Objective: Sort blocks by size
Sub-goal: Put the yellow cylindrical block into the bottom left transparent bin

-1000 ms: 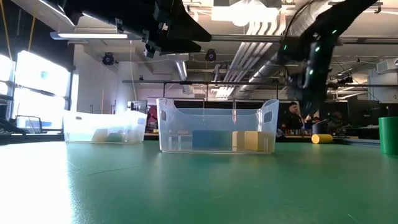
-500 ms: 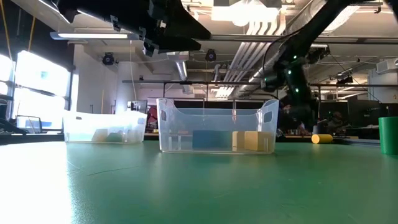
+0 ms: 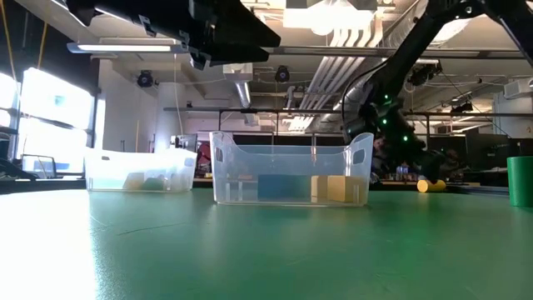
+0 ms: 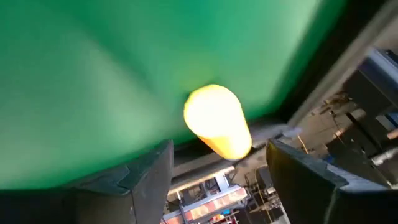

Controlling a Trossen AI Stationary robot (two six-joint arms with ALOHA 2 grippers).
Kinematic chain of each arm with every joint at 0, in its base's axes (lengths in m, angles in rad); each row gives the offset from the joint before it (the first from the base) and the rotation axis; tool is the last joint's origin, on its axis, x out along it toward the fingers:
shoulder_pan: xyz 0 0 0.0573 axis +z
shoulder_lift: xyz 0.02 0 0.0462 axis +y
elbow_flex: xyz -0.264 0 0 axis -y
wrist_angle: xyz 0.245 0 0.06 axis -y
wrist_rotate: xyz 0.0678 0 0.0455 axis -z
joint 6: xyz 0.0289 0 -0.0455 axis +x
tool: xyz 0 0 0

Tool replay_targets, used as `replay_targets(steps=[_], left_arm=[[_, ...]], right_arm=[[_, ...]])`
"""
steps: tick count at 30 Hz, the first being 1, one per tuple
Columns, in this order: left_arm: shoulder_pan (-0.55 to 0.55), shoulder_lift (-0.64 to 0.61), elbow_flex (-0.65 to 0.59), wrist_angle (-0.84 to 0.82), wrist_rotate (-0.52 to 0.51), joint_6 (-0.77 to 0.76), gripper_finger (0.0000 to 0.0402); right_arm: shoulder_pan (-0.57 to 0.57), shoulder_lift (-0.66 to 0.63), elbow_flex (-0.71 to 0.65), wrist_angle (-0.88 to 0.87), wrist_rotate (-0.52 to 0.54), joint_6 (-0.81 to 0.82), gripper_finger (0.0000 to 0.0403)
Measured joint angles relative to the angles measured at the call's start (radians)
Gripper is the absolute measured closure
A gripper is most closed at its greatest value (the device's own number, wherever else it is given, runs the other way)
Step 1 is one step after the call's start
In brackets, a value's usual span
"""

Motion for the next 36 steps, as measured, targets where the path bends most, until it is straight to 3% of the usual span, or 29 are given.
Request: replay_targets(steps=[6, 10, 15, 23, 26, 31, 36], left_arm=[[0.0, 0.0, 0.0, 0.0, 0.0, 0.001, 0.0186], [0.0, 0.0, 0.0, 0.0, 0.0, 0.001, 0.0186], [0.0, 0.0, 0.0, 0.0, 0.0, 0.001, 0.0186], [0.0, 0.0, 0.0, 0.0, 0.0, 0.0, 0.0186], [0.001, 0.0, 0.0, 0.0, 0.0, 0.0, 0.0186], [0.001, 0.0, 0.0, -0.001, 0.0, 0.0, 0.0186], [0.001, 0.0, 0.0, -0.004, 0.0, 0.0, 0.0186]], right_arm=[[0.0, 0.044, 0.0, 0.013, -0.015, -0.017, 0.0156], [0.0, 0.072, 0.0, 0.037, -0.034, -0.034, 0.0183], [0.002, 0.099, 0.0, 0.034, -0.033, -0.046, 0.0243], [0.0, 0.1, -0.001, 0.012, -0.046, 0.007, 0.0371], [0.0, 0.094, -0.001, -0.006, -0.071, 0.039, 0.0398], [0.0, 0.065, -0.001, -0.054, -0.092, 0.076, 0.0376], [0.006, 0.048, -0.001, -0.11, -0.091, 0.168, 0.0311]])
